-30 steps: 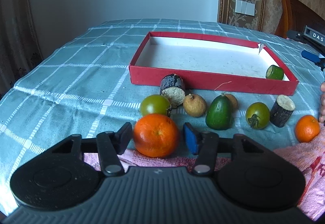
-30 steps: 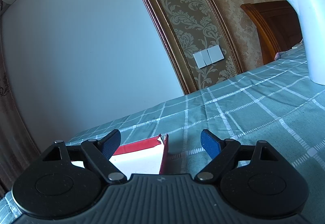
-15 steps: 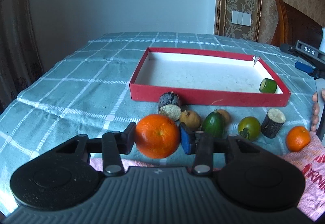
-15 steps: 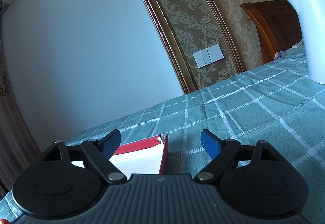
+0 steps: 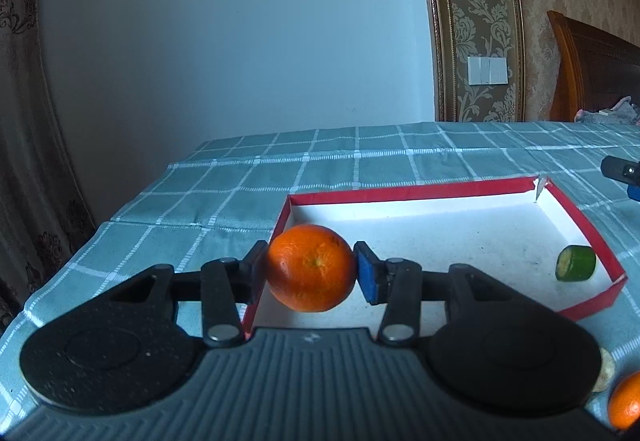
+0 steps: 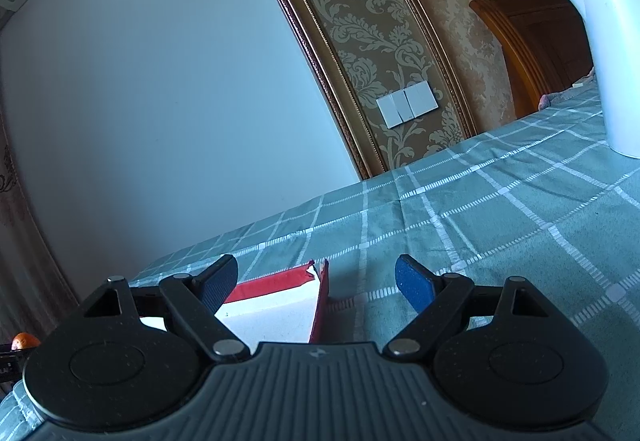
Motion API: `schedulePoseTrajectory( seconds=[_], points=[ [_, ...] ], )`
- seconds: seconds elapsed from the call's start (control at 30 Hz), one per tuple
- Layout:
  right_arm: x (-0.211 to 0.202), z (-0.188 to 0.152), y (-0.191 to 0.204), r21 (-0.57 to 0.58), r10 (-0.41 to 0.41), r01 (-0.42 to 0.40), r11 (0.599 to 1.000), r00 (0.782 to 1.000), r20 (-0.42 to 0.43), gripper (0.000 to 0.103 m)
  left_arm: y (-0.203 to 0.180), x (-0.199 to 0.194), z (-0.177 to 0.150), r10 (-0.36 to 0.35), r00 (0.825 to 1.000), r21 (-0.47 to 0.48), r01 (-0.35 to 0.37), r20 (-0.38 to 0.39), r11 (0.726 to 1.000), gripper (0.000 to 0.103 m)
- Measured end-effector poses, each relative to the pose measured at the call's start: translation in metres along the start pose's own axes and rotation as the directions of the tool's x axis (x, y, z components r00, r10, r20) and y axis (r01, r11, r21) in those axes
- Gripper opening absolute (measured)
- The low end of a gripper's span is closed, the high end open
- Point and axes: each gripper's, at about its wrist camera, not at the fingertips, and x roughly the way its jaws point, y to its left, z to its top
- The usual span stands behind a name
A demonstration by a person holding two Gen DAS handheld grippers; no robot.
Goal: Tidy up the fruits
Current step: 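Carry the orange into the red tray and open the left gripper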
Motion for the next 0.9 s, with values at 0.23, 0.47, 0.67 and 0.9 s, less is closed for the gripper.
schedulePoseTrajectory(
  seconds=[0.23,0.47,0.67,0.9],
  points=[
    [-0.008,0.014,0.003,-0.003,0.036,-0.036,0.999,0.999,0.020,0.086,-0.006,-0.022,-0.026,-0.048,0.997,0.051,0.045,0.065,0.998,0.076],
    [-0.091,0.054,-0.012,0.103,0.067,-0.066,0.992,0.998,-0.004,0.086,-0.020,-0.028,-0.052,0.041,0.984,0.065,-0.053,0.172,0.997,0.076],
    [-0.200,0.010,-0.024,-0.044,-0.154,0.156,0.987,0.987,0.037,0.101,-0.006,-0.043,-0.058,0.065,0.956,-0.050,-0.053,0.288,0.997,0.090],
    [-0.214,-0.040,-0.061,-0.119,-0.402,0.407,0.906,0.913,0.064,0.101,0.007,-0.049,-0.061,0.043,0.948,-0.098,-0.012,0.316,0.995,0.094]
  ],
)
